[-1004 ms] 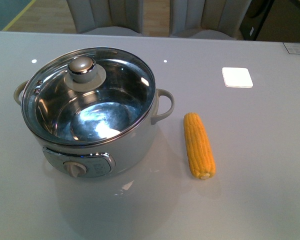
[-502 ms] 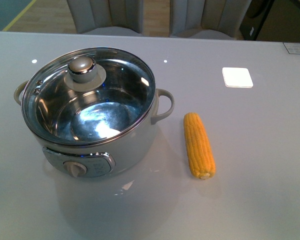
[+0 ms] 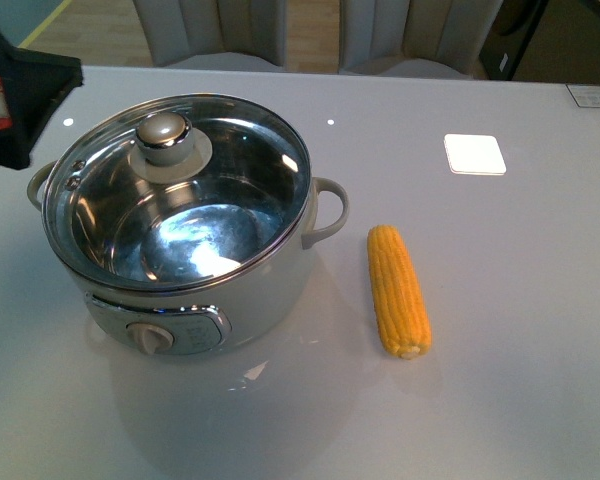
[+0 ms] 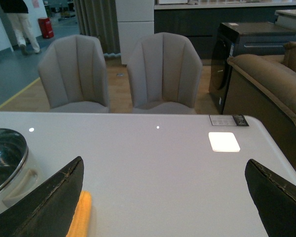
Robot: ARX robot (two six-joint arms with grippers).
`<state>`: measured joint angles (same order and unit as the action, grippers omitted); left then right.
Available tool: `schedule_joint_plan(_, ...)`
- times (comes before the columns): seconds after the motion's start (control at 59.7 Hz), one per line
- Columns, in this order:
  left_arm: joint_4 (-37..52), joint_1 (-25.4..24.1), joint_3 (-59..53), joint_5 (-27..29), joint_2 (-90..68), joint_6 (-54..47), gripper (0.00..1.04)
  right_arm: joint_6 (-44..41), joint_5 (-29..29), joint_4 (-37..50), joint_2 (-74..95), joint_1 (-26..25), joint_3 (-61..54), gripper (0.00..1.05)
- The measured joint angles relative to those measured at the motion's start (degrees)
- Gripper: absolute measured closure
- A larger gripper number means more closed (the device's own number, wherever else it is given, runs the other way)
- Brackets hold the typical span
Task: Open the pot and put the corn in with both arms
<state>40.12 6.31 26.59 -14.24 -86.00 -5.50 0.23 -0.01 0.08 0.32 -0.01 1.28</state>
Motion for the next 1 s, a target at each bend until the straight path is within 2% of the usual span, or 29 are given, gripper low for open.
schedule_joint_plan(0.234,7.06,4.76,6.58,2.08,-15.17,-1.75,0.07,0.00,0.00,0.00,0.00,0.00,0.00,0.09)
schedule_joint_plan(0.469,9.09,9.81,11.32,3.82,-23.08,-1.60,0.07,0.00,0.00,0.00,0.00,0.00,0.00,0.09)
schedule_joint_plan(1.004,13.16,10.36,16.09,7.17,-32.52,1.42,0.07,0.00,0.00,0.00,0.00,0.00,0.00,0.09)
